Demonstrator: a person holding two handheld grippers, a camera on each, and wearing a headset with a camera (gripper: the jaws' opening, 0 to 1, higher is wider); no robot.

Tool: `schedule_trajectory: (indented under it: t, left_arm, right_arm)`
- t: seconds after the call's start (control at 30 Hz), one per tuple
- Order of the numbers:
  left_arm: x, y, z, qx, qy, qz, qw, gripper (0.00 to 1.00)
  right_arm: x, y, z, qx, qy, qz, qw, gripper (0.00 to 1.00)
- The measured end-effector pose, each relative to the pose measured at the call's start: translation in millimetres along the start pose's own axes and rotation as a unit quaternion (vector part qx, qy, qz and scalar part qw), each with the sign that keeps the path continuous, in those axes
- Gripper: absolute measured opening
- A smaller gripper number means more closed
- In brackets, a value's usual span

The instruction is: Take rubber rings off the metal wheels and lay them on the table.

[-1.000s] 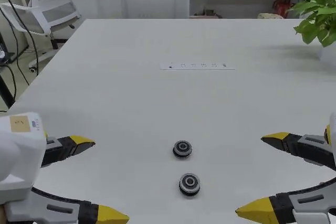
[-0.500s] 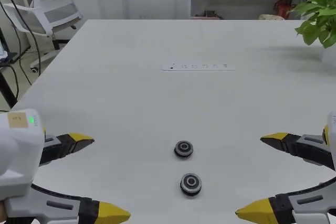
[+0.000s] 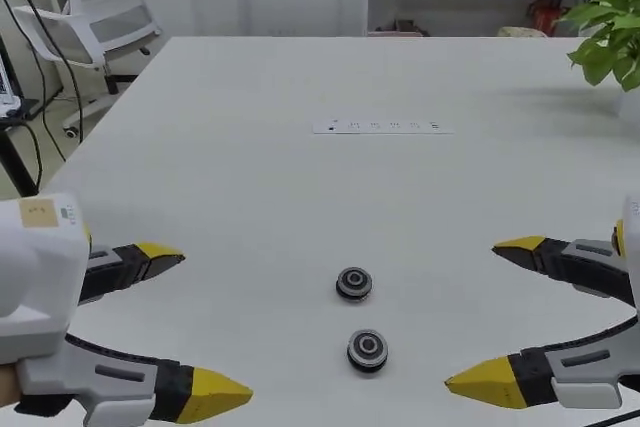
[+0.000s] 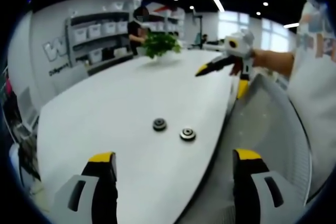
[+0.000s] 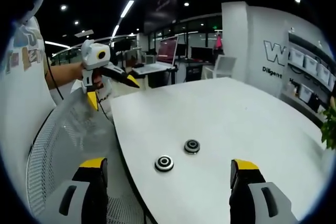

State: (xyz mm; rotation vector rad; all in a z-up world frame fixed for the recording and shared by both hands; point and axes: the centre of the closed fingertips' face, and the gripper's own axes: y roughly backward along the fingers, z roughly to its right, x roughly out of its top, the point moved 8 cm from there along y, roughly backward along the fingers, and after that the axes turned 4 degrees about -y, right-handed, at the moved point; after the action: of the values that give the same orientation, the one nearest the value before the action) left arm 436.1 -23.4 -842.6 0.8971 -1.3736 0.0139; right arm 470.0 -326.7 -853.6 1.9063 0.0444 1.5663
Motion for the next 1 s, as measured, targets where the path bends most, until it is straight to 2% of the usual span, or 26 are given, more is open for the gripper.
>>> schedule_trajectory:
  t: [0.47,1.0]
  left_arm:
    - [10.5,-10.5,-13.4,-0.001,-0.01,0.002,0.9999,0.91]
    - [17.7,-32.1,-24.7,-0.016,-0.025,0.002,0.9996,0.88]
  right_arm:
    - [14.5,-10.5,8.4,0.007,0.025,0.004,0.9997,0.95]
    - [16.7,-30.1,17.9,0.022,0.036,0.004,0.9991,0.9]
